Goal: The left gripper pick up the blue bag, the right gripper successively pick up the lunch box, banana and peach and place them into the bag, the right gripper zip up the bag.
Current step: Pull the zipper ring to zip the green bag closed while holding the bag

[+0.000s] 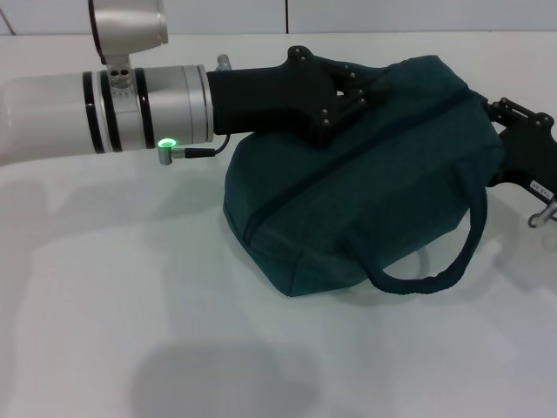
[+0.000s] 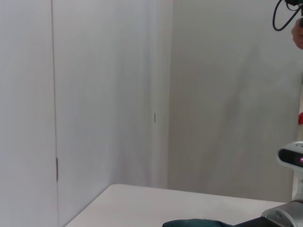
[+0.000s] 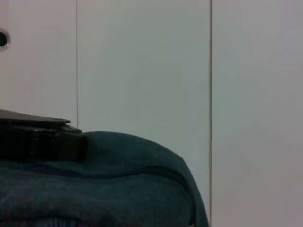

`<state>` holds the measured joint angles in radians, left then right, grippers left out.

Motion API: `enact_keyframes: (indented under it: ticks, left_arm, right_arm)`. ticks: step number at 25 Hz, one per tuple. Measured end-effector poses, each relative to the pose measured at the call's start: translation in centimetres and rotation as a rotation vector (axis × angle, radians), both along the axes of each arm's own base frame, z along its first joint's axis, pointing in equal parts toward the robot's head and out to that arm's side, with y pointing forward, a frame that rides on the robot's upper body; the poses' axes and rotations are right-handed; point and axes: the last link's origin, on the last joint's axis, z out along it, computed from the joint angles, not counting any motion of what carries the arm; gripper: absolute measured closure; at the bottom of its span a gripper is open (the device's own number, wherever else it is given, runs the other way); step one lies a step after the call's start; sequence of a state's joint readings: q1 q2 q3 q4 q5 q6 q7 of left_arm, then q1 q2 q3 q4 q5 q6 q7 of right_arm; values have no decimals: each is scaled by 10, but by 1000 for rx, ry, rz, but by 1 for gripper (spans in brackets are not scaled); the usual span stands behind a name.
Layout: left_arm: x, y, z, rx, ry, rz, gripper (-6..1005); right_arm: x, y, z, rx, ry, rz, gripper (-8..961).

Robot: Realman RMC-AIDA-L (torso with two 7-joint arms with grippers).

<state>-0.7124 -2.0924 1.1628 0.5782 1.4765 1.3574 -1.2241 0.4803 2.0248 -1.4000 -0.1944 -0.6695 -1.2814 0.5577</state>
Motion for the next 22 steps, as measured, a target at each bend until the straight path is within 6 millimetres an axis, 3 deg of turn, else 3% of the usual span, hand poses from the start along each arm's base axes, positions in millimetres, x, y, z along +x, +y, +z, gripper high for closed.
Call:
enact_keyframes:
  ticks: [11, 22]
  left_arm:
    - [-3, 1, -1, 22, -15, 5, 933]
    - [-5, 1, -1, 41, -5, -2, 928]
  right_arm:
    - [18, -5, 17, 83, 41, -76, 500]
    - [27, -16, 10, 50, 26, -106, 501]
